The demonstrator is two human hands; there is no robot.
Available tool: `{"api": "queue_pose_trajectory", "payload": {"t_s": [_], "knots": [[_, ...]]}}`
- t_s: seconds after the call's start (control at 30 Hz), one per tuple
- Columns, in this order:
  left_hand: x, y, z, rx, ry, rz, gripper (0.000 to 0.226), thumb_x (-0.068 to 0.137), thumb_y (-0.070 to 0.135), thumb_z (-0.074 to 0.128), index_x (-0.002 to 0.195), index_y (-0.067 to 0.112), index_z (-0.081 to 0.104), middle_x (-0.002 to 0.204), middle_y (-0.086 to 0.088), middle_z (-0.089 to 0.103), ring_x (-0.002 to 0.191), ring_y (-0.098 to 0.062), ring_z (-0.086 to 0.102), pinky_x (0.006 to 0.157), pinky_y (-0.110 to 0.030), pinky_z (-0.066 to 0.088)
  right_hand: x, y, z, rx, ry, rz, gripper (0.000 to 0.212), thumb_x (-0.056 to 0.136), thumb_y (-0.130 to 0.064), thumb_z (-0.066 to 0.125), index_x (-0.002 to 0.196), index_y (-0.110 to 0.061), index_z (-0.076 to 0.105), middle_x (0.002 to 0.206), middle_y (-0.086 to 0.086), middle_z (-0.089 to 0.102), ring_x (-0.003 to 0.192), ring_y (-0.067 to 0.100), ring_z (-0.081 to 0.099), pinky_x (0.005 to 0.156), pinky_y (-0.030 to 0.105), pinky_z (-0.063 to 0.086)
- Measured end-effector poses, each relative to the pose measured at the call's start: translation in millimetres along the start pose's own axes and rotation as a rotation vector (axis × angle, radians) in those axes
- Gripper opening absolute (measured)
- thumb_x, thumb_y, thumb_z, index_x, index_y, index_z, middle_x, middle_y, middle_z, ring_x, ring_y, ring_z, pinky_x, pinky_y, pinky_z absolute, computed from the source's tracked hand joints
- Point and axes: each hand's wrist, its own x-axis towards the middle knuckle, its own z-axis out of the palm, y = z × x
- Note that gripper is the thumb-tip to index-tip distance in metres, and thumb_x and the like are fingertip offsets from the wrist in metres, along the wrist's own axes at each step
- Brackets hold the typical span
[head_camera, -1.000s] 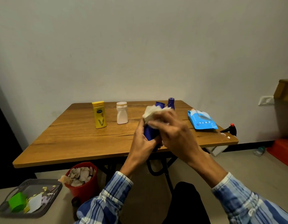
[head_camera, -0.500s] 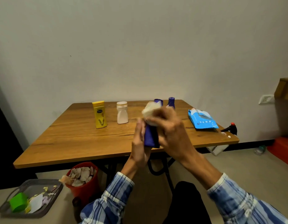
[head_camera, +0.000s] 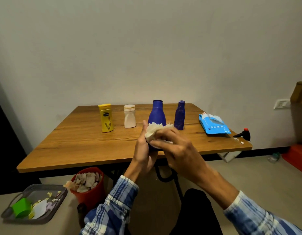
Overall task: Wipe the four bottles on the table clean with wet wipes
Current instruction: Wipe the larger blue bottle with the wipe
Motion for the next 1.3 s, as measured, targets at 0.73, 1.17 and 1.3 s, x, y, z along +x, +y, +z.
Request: {"api": "queue_pose_trajectory", "payload": {"t_s": [0.73, 1.17, 1.3], "knots": [[15, 9, 0, -0.166, 0.049, -0.001, 0.058, 0.104, 0.047, 0.045, 0.137, 0.0, 0.053, 0.117, -0.019, 0.067, 0.094, -0.025, 0.069, 0.081, -0.037, 0.06, -12, 3, 8, -0.06, 0.159, 0.138, 0.031, 0.09, -0.002, 0.06, 0.12, -0.004, 0.069, 0.125, 0.014, 0.061, 0.12, 0.024, 0.054, 0.102, 0.031, 0.049], [16, 7, 5, -0.165, 0.02, 0.055, 0.058, 0.106, 0.048, 0.041, 0.14, 0.002, 0.05, 0.116, -0.018, 0.067, 0.088, -0.024, 0.066, 0.073, -0.036, 0.06, -21, -8, 19, 0.028, 0.343, 0.189, 0.023, 0.093, -0.009, 0.058, 0.108, -0.001, 0.074, 0.118, 0.015, 0.063, 0.114, 0.023, 0.058, 0.094, 0.03, 0.053], [14, 2, 3, -0.136, 0.016, 0.014, 0.065, 0.103, 0.054, 0.044, 0.138, 0.0, 0.053, 0.104, -0.018, 0.065, 0.081, -0.022, 0.066, 0.07, -0.034, 0.059, -18, -16, 19, -0.03, 0.234, 0.093, 0.024, 0.091, -0.007, 0.062, 0.111, -0.001, 0.073, 0.119, 0.015, 0.065, 0.114, 0.028, 0.059, 0.096, 0.035, 0.053]]}}
